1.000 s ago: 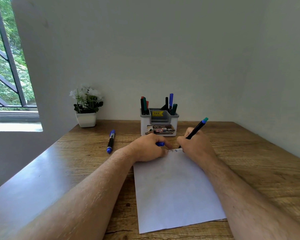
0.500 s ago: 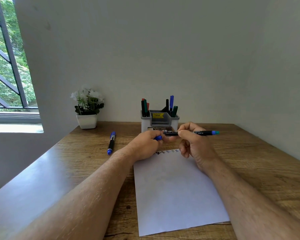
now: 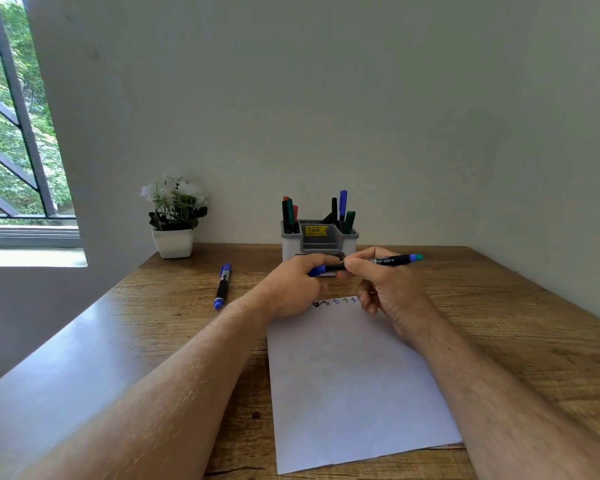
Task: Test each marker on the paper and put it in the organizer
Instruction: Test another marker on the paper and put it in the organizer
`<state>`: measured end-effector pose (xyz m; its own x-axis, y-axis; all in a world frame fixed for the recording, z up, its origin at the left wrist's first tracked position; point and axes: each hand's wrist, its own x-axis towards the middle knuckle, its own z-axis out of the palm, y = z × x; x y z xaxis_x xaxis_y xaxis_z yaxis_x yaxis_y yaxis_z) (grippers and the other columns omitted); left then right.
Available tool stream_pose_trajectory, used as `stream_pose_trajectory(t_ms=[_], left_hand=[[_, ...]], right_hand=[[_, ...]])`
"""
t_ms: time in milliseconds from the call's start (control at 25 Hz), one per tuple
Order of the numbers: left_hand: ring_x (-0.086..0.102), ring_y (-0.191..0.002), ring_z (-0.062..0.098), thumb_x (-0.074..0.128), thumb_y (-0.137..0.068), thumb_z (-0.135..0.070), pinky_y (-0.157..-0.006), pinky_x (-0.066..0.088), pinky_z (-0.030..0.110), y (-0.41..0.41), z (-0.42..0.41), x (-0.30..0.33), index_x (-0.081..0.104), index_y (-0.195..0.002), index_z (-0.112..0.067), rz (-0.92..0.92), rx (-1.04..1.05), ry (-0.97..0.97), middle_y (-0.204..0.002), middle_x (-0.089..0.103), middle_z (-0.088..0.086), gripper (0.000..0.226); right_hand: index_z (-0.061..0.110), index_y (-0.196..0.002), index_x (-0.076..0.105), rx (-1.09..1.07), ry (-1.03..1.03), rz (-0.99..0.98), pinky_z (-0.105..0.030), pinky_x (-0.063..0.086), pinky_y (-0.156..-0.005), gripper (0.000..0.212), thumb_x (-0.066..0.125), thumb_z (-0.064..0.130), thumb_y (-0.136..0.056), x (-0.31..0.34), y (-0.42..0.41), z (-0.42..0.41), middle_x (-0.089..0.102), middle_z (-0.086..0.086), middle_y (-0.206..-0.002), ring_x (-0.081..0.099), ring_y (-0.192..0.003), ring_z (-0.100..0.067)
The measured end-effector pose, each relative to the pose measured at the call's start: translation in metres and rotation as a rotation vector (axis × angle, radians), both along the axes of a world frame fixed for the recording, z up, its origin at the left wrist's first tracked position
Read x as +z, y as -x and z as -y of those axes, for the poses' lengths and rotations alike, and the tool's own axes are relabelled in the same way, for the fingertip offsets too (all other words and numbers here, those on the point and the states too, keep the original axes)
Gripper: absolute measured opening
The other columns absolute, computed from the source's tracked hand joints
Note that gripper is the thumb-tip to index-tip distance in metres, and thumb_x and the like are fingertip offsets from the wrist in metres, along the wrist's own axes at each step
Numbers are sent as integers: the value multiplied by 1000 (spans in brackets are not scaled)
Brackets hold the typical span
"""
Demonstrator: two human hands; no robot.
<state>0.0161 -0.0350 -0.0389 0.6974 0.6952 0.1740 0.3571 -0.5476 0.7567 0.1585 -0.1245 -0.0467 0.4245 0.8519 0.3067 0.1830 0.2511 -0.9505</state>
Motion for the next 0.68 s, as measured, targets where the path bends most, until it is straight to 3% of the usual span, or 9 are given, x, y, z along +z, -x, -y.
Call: stream_pose_trajectory(t_ms=[120,200,320,480,680], left_hand=[[60,-87,16,50,-98,-13,-83,53,30,1,0,4,53,-123,-21,216,-28,157,-98,59,2,26],[52,-70,9,43,-103,-12,-64,49,18,1,3,8,51,-110,-13,345,-15,236,-88,54,2,12],[58,-61,10,55,-98,-8,-57,50,19,2,1,8,54,-108,-8,499,13,344,-83,63,8,10],[71,-67,17,70,-85,-4,-59,58,22,7,1,10,65,-98,-6,648,-30,510,-83,73,14,13],[74,-77,24,76,-77,1,-61,60,25,9,1,10,67,-90,-5,657,-11,449,-91,75,19,17]], right_hand=[[7,-94,74,-20,-17,-25,-23,39,-39,13,73,18,-86,0,-2,-2,75,-15,-81,50,-41,-16],[4,-96,74,-18,-16,-64,-22,38,-37,19,75,19,-85,-1,-2,-4,75,-18,-81,49,-39,-16],[3,-96,73,-1,-51,-180,-20,37,-35,19,77,16,-82,0,-2,-6,74,-16,-78,49,-38,-13],[5,-89,70,-21,-98,-308,-20,38,-34,12,76,12,-81,3,-5,-8,74,-14,-75,57,-42,-15],[2,-91,71,-22,-44,-365,-19,38,-32,16,75,15,-82,2,-3,-8,75,-12,-73,62,-44,-12]])
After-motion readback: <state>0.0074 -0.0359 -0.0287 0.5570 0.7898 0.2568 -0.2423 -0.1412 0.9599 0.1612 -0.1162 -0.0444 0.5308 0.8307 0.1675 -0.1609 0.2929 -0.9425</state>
